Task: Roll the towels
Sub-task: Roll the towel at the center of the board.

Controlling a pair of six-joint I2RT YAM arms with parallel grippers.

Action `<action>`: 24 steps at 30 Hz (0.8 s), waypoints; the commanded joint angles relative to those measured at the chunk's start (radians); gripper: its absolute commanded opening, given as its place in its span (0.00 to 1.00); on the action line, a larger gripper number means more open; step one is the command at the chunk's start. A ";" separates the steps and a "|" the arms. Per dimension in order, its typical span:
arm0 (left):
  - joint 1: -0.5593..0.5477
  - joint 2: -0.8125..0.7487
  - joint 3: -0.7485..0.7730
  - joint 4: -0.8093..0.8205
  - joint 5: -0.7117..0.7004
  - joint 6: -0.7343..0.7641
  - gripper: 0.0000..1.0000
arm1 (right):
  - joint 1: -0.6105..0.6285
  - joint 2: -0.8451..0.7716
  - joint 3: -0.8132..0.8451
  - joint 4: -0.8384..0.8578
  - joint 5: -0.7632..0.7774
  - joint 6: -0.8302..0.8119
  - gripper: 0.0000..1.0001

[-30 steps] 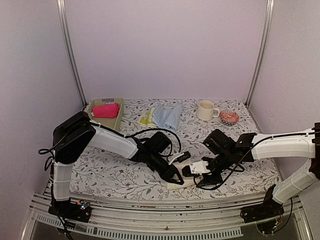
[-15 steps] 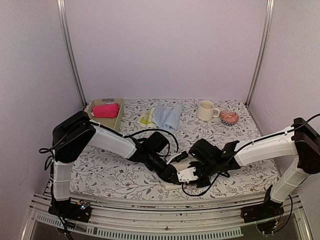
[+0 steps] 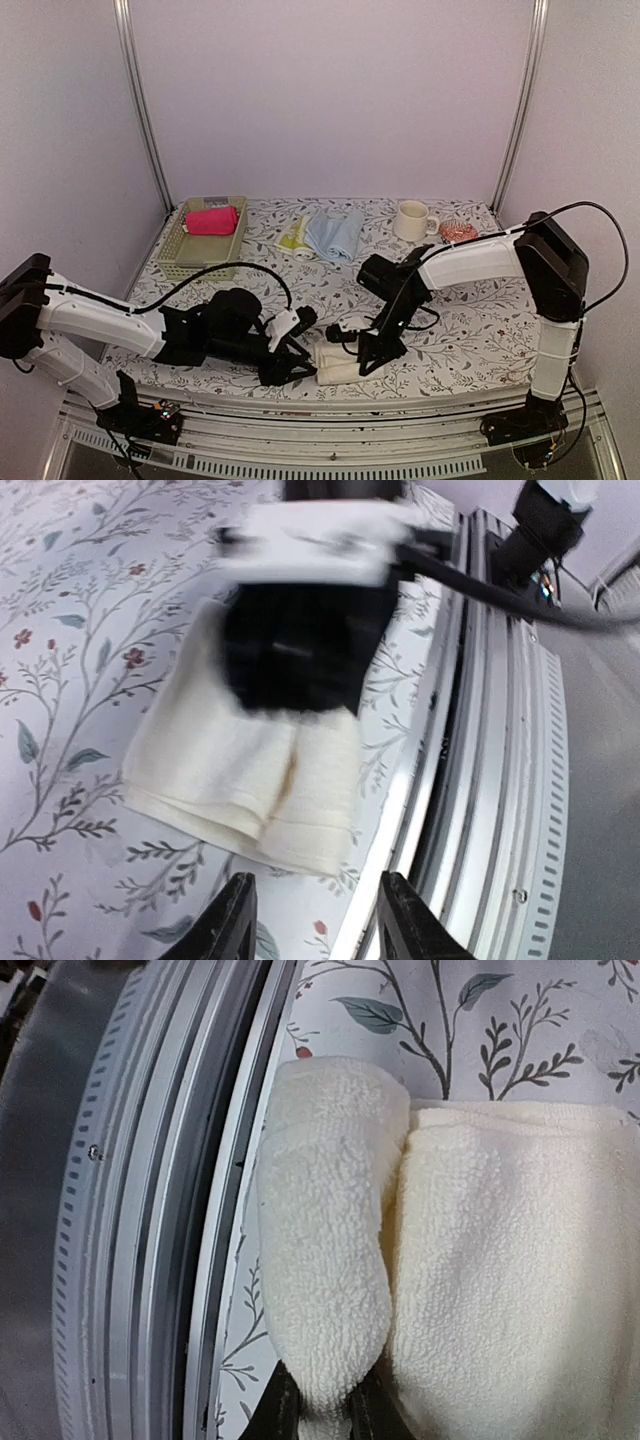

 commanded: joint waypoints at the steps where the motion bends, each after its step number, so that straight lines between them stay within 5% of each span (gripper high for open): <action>1: -0.164 -0.071 -0.039 0.002 -0.321 0.143 0.42 | -0.056 0.213 0.129 -0.271 -0.172 -0.029 0.09; 14: -0.278 0.217 0.189 -0.054 -0.517 0.516 0.49 | -0.075 0.362 0.220 -0.337 -0.175 -0.041 0.11; 24: -0.261 0.392 0.267 0.000 -0.498 0.554 0.50 | -0.075 0.364 0.224 -0.333 -0.179 -0.028 0.13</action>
